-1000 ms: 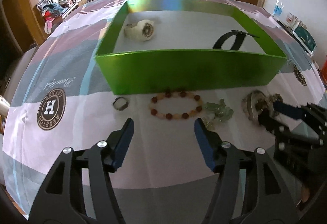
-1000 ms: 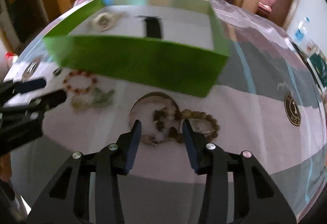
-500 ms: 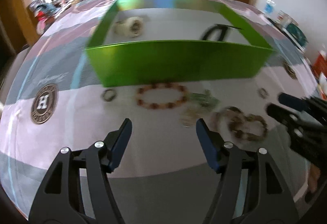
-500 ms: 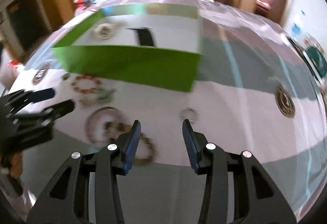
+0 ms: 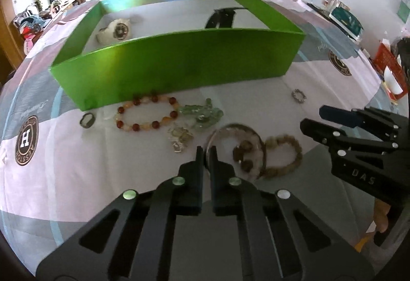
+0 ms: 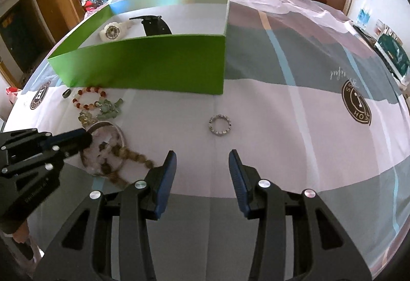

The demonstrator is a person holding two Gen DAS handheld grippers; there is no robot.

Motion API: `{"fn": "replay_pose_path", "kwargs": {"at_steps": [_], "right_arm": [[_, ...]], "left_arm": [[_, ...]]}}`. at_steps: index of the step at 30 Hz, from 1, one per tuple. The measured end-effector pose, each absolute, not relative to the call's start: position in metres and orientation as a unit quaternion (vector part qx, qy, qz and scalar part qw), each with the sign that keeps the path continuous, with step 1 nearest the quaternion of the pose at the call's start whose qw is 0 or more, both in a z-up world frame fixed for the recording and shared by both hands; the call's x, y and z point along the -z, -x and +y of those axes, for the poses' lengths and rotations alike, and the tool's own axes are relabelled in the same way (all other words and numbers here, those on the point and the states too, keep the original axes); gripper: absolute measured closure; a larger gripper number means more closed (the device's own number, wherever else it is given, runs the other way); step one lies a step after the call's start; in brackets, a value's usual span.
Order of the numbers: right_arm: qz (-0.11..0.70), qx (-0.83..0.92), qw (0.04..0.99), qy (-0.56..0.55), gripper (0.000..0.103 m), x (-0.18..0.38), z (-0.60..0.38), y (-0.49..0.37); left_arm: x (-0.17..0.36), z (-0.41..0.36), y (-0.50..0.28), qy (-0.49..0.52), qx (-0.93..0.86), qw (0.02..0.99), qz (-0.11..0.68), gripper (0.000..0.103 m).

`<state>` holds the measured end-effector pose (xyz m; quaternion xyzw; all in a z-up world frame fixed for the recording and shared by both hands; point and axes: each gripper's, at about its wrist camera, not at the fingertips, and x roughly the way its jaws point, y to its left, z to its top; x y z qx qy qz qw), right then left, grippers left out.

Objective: Organize jewelry

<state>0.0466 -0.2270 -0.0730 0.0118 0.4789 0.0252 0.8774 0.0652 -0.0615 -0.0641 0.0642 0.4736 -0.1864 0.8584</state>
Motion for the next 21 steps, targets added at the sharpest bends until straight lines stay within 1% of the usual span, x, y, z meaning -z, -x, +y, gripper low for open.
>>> {"fn": "replay_pose_path", "kwargs": {"at_steps": [6,10,21], "right_arm": [[0.479,-0.035,0.877,-0.014,0.059,0.072,-0.221,-0.045],[0.474,-0.071,0.878,-0.010,0.059,0.066,-0.206,-0.040],[0.481,-0.132,0.867,0.018,0.059,0.069,-0.159,-0.044]], "left_arm": [[0.057,-0.040,-0.065,-0.036,0.176,0.864,0.471,0.098],[0.051,-0.025,-0.066,-0.021,0.165,0.868,0.467,0.097],[0.022,-0.015,-0.055,0.002,0.189,0.879,0.438,0.096]]}}
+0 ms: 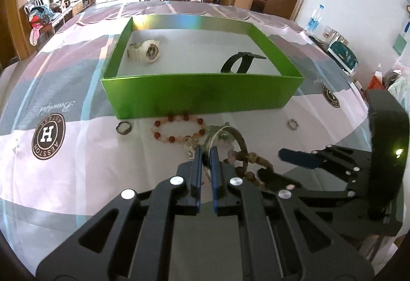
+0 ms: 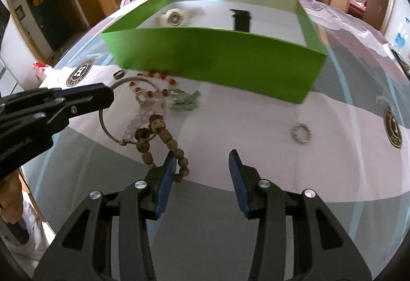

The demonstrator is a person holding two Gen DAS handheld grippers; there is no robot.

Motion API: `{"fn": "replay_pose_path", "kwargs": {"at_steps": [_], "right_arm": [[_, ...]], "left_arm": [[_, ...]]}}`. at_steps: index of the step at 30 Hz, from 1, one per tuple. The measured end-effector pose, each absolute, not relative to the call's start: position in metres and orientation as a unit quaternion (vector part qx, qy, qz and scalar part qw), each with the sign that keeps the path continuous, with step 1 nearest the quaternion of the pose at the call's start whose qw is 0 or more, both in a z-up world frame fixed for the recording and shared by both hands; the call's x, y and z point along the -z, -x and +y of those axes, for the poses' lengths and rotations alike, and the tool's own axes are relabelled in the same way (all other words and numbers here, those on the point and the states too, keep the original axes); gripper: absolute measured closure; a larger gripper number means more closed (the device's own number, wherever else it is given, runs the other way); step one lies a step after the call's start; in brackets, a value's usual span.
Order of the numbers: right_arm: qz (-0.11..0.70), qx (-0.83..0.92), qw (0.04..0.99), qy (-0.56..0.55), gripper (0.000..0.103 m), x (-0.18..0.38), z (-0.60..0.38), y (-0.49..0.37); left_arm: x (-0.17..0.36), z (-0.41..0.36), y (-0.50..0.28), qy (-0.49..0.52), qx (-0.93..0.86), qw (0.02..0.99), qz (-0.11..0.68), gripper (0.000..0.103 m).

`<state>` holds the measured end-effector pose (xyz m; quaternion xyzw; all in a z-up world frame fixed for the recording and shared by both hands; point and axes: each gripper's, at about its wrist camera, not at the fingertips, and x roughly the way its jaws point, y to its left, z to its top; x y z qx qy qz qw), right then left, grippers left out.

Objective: Organize jewelry

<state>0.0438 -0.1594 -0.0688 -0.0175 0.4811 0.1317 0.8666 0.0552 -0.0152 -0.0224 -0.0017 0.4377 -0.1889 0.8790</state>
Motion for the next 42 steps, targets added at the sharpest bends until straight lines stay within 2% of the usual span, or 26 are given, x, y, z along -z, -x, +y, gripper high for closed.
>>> {"fn": "replay_pose_path", "kwargs": {"at_steps": [3,4,5,6,18,27,36,42], "right_arm": [[0.482,-0.149,0.863,0.019,0.059,0.070,-0.150,-0.046],[0.483,-0.157,0.861,0.016,0.067,0.071,-0.148,-0.047],[0.482,-0.165,0.860,0.015,0.091,0.071,-0.146,-0.046],[0.484,-0.171,0.858,0.017,0.095,0.072,-0.143,-0.046],[0.449,-0.107,0.887,-0.008,0.095,0.048,-0.184,-0.043],[0.480,-0.058,0.875,-0.020,0.095,0.071,-0.210,-0.049],[0.485,-0.068,0.871,-0.018,0.095,0.078,-0.203,-0.050],[0.487,-0.062,0.871,-0.025,0.089,0.078,-0.208,-0.047]], "left_arm": [[0.021,-0.014,-0.055,0.007,0.193,0.878,0.437,0.096],[0.021,-0.014,-0.054,0.007,0.194,0.877,0.438,0.095],[0.021,-0.014,-0.054,0.007,0.195,0.877,0.439,0.095],[0.022,-0.014,-0.055,0.007,0.195,0.877,0.440,0.095],[0.031,0.007,-0.060,0.019,0.167,0.879,0.446,0.095],[0.032,0.041,-0.060,0.038,0.131,0.885,0.446,0.095],[0.053,-0.002,-0.051,-0.001,0.191,0.859,0.474,0.095],[0.053,0.004,-0.050,-0.002,0.169,0.867,0.469,0.086]]}}
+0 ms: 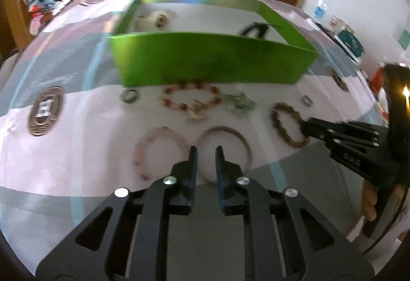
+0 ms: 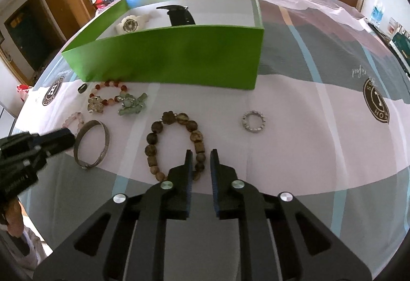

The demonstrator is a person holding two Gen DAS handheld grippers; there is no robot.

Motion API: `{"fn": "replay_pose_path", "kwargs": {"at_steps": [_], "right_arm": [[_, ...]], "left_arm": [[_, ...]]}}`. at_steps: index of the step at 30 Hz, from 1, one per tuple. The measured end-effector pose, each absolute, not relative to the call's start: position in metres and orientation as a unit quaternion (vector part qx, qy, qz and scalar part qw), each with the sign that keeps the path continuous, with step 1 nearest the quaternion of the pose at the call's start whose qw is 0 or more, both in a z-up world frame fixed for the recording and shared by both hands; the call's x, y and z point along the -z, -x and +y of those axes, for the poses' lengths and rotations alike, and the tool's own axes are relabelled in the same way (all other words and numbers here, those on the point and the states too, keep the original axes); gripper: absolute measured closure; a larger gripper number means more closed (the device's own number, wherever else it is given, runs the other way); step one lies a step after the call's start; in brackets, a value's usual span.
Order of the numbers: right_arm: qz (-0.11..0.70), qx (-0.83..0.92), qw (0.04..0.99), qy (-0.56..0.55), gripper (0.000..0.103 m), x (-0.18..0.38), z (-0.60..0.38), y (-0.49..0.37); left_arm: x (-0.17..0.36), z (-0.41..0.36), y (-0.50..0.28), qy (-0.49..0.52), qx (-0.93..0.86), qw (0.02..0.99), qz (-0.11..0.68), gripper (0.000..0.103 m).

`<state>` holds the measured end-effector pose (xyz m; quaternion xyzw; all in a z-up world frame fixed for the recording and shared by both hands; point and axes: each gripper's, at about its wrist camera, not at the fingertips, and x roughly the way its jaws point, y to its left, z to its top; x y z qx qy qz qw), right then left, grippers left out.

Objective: Organize jewelry

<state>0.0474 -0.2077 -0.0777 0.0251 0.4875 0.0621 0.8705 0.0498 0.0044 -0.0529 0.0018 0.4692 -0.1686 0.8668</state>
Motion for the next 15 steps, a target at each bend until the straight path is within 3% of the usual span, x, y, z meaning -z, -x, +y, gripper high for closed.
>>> {"fn": "replay_pose_path", "kwargs": {"at_steps": [4,9,15], "right_arm": [[0.488,-0.060,0.871,-0.026,0.089,0.078,-0.209,-0.049],[0.486,-0.061,0.872,-0.023,0.074,0.077,-0.207,-0.049],[0.485,-0.060,0.873,-0.013,0.074,0.077,-0.203,-0.049]], "left_arm": [[0.049,0.027,-0.055,-0.002,0.116,0.880,0.461,0.081],[0.057,0.040,-0.061,-0.005,0.085,0.879,0.470,0.077],[0.065,0.034,-0.061,-0.013,0.093,0.874,0.478,0.074]]}}
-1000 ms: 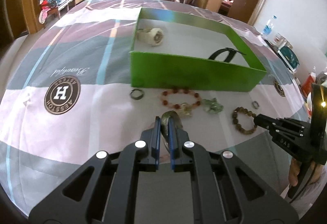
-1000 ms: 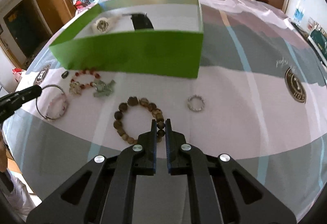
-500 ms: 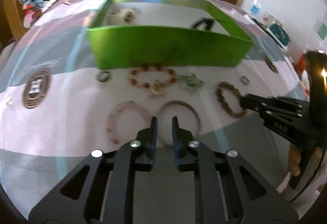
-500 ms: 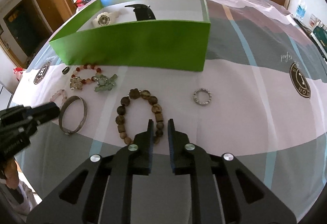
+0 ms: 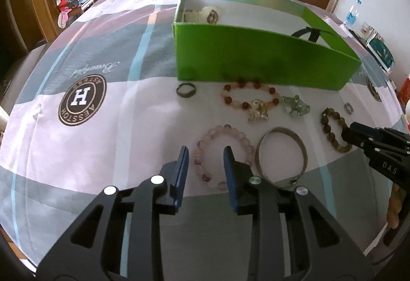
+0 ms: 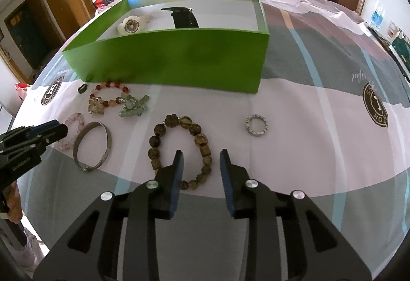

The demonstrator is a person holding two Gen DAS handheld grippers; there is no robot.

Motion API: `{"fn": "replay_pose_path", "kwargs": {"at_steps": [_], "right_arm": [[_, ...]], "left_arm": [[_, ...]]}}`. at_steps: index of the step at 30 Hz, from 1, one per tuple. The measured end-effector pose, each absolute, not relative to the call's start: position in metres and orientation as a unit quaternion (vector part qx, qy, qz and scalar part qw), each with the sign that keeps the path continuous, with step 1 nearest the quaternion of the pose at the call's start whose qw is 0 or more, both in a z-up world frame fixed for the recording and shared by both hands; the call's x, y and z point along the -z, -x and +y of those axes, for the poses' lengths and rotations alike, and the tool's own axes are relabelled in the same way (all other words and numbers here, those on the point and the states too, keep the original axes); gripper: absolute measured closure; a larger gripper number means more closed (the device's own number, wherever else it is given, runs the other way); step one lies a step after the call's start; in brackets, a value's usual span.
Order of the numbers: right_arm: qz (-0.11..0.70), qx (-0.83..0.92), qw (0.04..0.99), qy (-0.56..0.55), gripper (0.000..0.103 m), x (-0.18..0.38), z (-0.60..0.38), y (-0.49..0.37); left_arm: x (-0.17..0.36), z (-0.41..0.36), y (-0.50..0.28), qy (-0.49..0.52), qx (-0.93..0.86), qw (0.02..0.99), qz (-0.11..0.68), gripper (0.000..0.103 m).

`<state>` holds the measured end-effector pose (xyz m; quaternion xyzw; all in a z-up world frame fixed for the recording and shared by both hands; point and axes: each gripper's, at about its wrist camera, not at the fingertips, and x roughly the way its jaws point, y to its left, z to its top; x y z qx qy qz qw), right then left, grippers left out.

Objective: Organize jewelry

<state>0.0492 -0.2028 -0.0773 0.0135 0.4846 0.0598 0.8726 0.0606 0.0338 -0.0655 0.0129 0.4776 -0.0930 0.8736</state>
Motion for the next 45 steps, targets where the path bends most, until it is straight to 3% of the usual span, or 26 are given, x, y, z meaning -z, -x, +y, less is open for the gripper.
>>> {"fn": "replay_pose_path", "kwargs": {"at_steps": [24,45], "right_arm": [[0.474,-0.039,0.880,0.020,0.073,0.079,-0.186,-0.049],[0.470,-0.040,0.882,0.022,0.073,0.079,-0.185,-0.049]], "left_arm": [[0.070,0.015,-0.062,-0.042,0.077,0.879,0.469,0.061],[0.070,0.013,-0.058,-0.037,0.071,0.881,0.466,0.060]]}}
